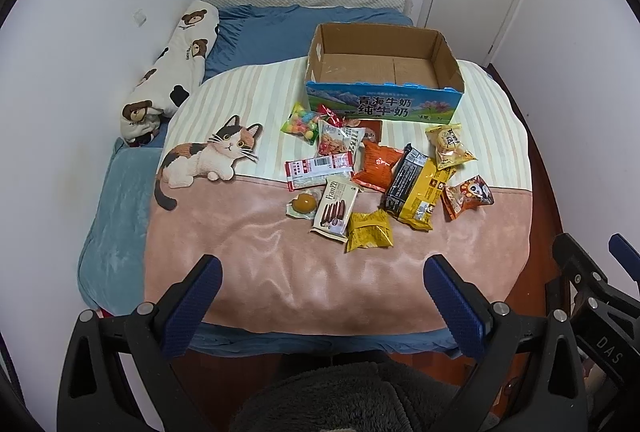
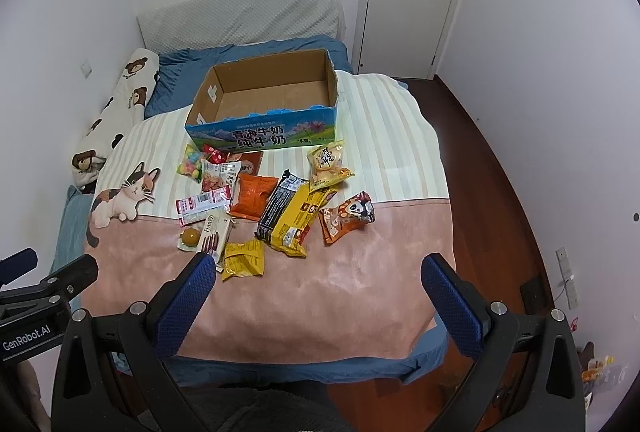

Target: Organize snacks

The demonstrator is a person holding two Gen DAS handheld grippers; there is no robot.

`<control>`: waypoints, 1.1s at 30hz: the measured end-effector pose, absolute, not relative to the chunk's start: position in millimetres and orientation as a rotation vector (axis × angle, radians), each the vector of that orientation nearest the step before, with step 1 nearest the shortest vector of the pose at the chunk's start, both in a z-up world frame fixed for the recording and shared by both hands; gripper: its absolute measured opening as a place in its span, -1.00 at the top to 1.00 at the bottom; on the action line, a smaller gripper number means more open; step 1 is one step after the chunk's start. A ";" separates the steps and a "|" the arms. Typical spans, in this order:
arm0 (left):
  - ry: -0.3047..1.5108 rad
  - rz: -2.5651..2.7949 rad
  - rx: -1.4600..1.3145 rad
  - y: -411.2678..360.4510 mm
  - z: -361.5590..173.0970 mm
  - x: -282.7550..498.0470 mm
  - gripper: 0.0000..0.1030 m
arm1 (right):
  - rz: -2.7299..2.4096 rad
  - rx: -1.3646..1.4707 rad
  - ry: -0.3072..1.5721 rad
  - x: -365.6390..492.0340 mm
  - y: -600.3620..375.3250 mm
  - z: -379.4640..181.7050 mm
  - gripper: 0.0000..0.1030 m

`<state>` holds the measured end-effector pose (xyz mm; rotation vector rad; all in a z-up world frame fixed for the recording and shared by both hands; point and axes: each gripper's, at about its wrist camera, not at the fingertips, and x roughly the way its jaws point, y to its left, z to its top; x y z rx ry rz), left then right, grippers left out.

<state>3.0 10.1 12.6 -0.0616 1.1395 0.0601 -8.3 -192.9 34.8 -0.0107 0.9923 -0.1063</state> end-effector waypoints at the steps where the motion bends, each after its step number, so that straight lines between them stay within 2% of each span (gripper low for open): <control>1: 1.140 0.060 -0.063 10.9 13.1 2.9 -1.00 | -0.105 -0.010 0.992 -8.6 -193.1 35.0 -1.00; 33: 1.127 0.058 -0.068 16.6 20.1 -7.4 -1.00 | -0.102 -0.042 0.947 -17.7 -184.3 44.9 -1.00</control>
